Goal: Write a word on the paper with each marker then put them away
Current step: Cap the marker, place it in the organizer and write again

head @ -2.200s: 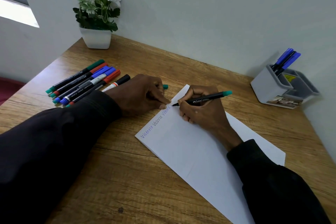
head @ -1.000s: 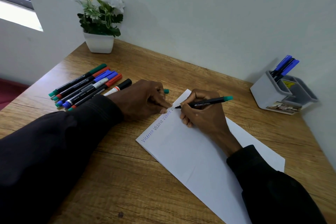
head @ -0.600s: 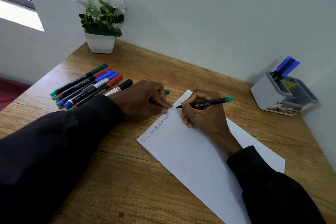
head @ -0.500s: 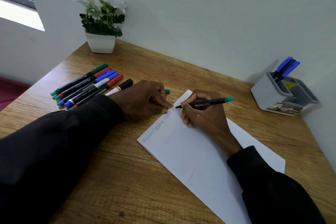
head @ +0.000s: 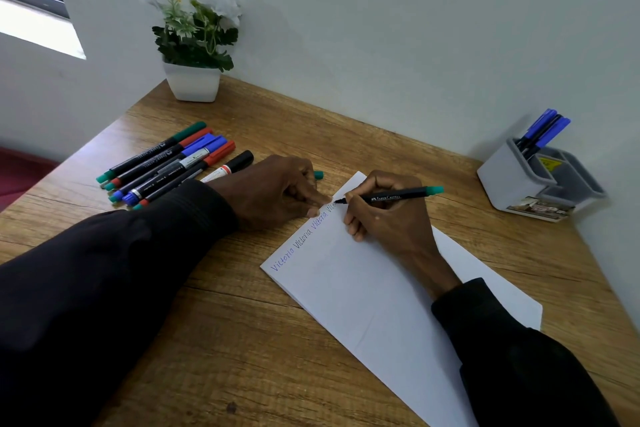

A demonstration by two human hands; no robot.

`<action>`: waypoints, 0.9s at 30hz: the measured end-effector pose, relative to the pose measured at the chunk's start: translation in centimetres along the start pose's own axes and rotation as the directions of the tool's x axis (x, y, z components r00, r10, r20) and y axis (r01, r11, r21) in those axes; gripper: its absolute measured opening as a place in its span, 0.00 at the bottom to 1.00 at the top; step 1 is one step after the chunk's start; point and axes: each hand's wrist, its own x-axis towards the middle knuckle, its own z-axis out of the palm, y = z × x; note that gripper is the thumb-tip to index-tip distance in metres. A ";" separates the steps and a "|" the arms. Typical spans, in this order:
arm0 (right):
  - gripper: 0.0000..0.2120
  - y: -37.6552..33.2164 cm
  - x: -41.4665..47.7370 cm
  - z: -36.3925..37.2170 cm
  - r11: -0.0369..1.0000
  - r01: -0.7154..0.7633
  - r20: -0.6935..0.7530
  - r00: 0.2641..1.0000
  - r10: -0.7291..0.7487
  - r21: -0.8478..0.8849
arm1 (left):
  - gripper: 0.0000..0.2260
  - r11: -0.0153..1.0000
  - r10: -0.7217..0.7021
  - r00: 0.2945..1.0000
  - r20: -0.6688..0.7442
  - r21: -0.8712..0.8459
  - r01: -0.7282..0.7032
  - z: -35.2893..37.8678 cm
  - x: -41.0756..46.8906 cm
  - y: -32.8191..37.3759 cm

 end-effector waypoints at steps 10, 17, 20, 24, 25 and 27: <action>0.09 0.0 0.1 0.1 1.000 -0.023 -0.031 0.999 0.023 -0.009 | 0.07 0.998 -0.053 0.999 -0.010 0.019 0.053 0.2 0.3 -0.5; 0.07 0.1 0.1 0.1 1.000 -0.007 -0.042 0.999 0.008 0.018 | 0.09 0.998 -0.057 0.998 -0.005 0.036 0.057 0.3 0.3 -0.5; 0.07 0.0 0.1 0.2 1.000 -0.031 -0.048 0.998 0.031 0.005 | 0.09 0.998 -0.045 0.999 -0.011 0.045 0.046 0.3 0.3 -0.5; 0.07 0.1 0.1 0.2 1.000 -0.008 -0.041 0.999 0.008 0.011 | 0.03 0.998 -0.061 0.998 -0.002 0.022 0.061 0.1 0.2 -0.2; 0.07 0.1 0.1 0.2 1.000 -0.002 -0.037 0.999 0.003 0.008 | 0.03 0.998 -0.061 0.998 0.000 0.021 0.061 0.1 0.2 -0.1; 0.07 0.1 0.1 0.1 1.000 -0.003 -0.044 0.999 0.003 0.012 | 0.03 0.998 -0.051 0.999 0.007 0.023 0.050 0.1 0.2 0.0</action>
